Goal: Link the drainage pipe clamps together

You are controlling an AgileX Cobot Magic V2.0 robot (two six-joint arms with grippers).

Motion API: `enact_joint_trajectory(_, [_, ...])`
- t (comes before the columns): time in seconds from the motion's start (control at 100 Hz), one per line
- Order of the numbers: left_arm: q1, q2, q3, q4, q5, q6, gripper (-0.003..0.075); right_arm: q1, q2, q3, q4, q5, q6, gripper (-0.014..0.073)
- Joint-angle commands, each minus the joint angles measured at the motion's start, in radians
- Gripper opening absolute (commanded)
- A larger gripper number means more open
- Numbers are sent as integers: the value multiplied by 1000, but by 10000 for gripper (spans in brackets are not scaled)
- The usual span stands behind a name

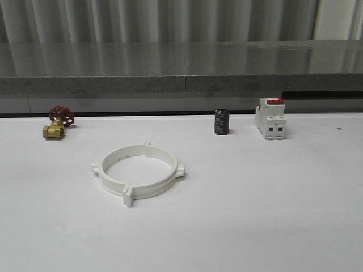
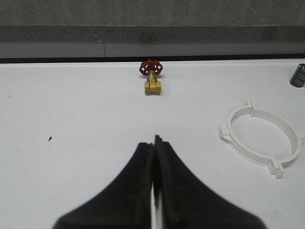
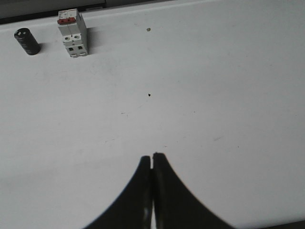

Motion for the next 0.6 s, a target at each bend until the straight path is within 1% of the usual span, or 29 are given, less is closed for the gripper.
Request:
enact_joint_trajectory(0.0, [2, 6, -28, -9, -72, -3, -21, -6, 2, -23, -29, -53, -13, -66])
enact_joint_trajectory(0.26, [2, 6, -28, -9, -72, -3, -21, -6, 2, -22, -41, -55, -13, -66])
enact_joint_trajectory(0.36, [2, 6, -28, -9, -72, -3, -21, -6, -8, -10, -40, -83, -13, -66])
enact_joint_trajectory(0.5, [2, 6, -28, -9, -72, -3, -21, -21, -90, 75, -24, -237, -22, -66])
enact_joint_trajectory(0.59, [2, 6, -28, -9, -72, -3, -21, -51, -167, 159, 35, -349, -83, -66])
